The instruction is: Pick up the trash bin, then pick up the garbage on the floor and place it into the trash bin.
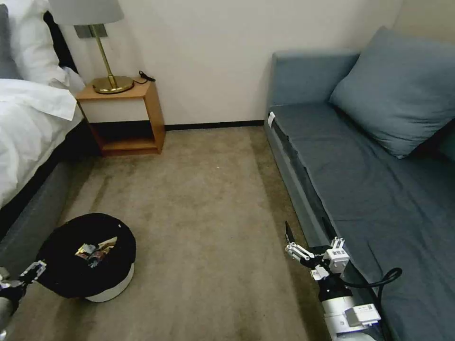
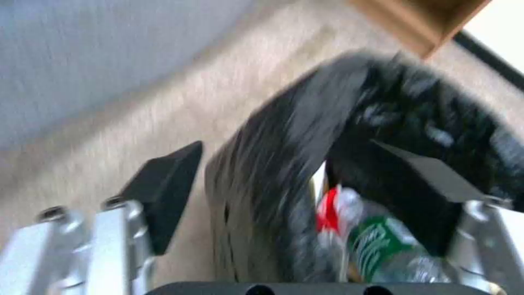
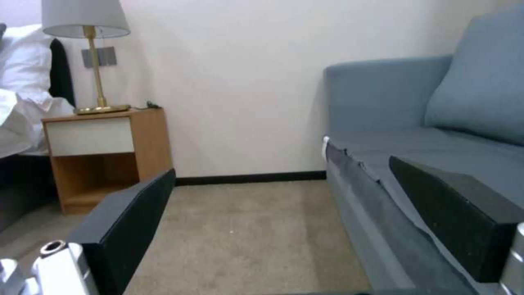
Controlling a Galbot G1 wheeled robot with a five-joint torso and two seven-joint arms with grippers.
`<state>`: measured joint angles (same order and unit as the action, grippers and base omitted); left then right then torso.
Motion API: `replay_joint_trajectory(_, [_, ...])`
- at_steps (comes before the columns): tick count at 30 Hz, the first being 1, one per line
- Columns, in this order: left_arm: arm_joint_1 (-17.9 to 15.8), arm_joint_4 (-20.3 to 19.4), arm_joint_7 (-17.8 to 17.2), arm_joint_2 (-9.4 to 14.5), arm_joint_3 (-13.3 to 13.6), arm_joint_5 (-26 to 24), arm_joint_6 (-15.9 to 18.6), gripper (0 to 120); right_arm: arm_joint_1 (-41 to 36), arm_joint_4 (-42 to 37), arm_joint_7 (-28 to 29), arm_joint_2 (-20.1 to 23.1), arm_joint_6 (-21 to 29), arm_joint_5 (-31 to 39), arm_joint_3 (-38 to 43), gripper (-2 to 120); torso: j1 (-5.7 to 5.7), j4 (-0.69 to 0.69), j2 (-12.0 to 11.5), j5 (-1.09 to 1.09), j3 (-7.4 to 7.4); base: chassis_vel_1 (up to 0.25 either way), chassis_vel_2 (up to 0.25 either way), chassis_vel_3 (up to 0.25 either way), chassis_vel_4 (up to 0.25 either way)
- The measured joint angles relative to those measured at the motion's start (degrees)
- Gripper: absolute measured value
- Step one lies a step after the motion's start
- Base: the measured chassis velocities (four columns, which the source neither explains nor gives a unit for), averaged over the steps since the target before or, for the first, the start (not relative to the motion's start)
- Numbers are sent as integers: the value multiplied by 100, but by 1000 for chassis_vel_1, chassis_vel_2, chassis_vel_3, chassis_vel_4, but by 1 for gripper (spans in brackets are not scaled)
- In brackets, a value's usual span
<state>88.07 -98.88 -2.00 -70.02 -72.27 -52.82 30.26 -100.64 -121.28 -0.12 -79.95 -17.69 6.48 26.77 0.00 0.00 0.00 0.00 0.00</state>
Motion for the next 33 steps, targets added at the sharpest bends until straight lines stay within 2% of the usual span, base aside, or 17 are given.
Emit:
replay_joint_trajectory(2, [123, -208, 129, -47, 96, 347, -541, 90, 2, 1, 1, 0, 1, 0, -2, 100, 0, 0, 0, 1, 0, 0, 0, 0, 0])
replay_joint_trajectory(3, [123, -208, 129, -47, 96, 347, -541, 90, 2, 1, 1, 0, 1, 0, -2, 100, 0, 0, 0, 1, 0, 0, 0, 0, 0])
replay_joint_trajectory(5, [392, -674, 310, -172, 316, 566, -1142, 98, 2, 2, 4, 0, 3, 0, -3, 100, 0, 0, 0, 0, 0, 0, 0, 0, 0])
replay_joint_trajectory(7, [650, -1162, 448, -347, 575, 827, -1651, 100, 3, 3, 5, 0, 4, 1, -3, 100, 0, 0, 0, 2, 0, 0, 0, 0, 0])
replay_joint_trajectory(8, [650, -1162, 448, -347, 575, 827, -1651, 100, 3, 3, 5, 0, 4, 1, -3, 100, 0, 0, 0, 2, 0, 0, 0, 0, 0])
replay_joint_trajectory(9, [757, -1415, 488, -435, 667, 935, -1850, 100, 2, 3, 4, 1, 4, 1, -3, 100, 0, 0, 0, -2, 0, 0, 0, 0, 0])
replay_joint_trajectory(10, [899, -1771, 499, -563, 761, 1150, -2216, 100, 2, 3, 5, 0, 4, 1, -4, 100, 0, 0, 0, 2, 0, 0, 0, 0, 0])
replay_joint_trajectory(12, [939, -1879, 499, -598, 790, 1240, -2363, 100, 3, 3, 5, 1, 5, 1, -4, 100, 0, 0, 0, 3, 0, 0, 0, 0, 0])
replay_joint_trajectory(16, [1193, -2479, 480, -763, 998, 2067, -3223, 100, 2, 3, 5, 1, 5, 1, -4, 100, 0, 0, 0, 2, 0, 0, 0, 0, 0])
replay_joint_trajectory(17, [1193, -2479, 480, -763, 998, 2067, -3223, 100, 2, 3, 5, 1, 5, 1, -4, 100, 0, 0, 0, 2, 0, 0, 0, 0, 0])
replay_joint_trajectory(19, [1341, -2700, 467, -859, 1169, 2504, -3474, 100, 3, 4, 5, 0, 5, 1, -4, 100, 0, 0, 0, 3, 0, 0, 0, 0, 0])
replay_joint_trajectory(21, [1503, -2852, 471, -1009, 1560, 3013, -3710, 100, 3, 4, 5, 1, 5, 1, -5, 100, 0, 0, 0, 0, 0, 0, 0, 0, 0])
replay_joint_trajectory(22, [1503, -2852, 471, -1009, 1560, 3013, -3710, 100, 3, 4, 5, 1, 5, 1, -5, 100, 0, 0, 0, 0, 0, 0, 0, 0, 0])
replay_joint_trajectory(26, [1761, -2840, 511, -1223, 2209, 3917, -4165, 100, 4, 3, 5, 1, 5, 1, -5, 100, 0, 0, 0, 1, 0, 0, 0, 0, 0])
replay_joint_trajectory(27, [1761, -2840, 511, -1223, 2209, 3917, -4165, 100, 4, 3, 5, 1, 5, 1, -5, 100, 0, 0, 0, 1, 0, 0, 0, 0, 0])
replay_joint_trajectory(31, [1968, -2806, 520, -1308, 2691, 4340, -4461, 100, 3, 3, 5, 1, 5, 1, -5, 100, 0, 0, 0, 1, 0, 0, 0, 0, 0])
replay_joint_trajectory(33, [1995, -2809, 515, -1314, 2782, 4385, -4498, 100, 3, 3, 5, 1, 5, 1, -5, 100, 0, 0, 0, 1, 0, 0, 0, 0, 0])
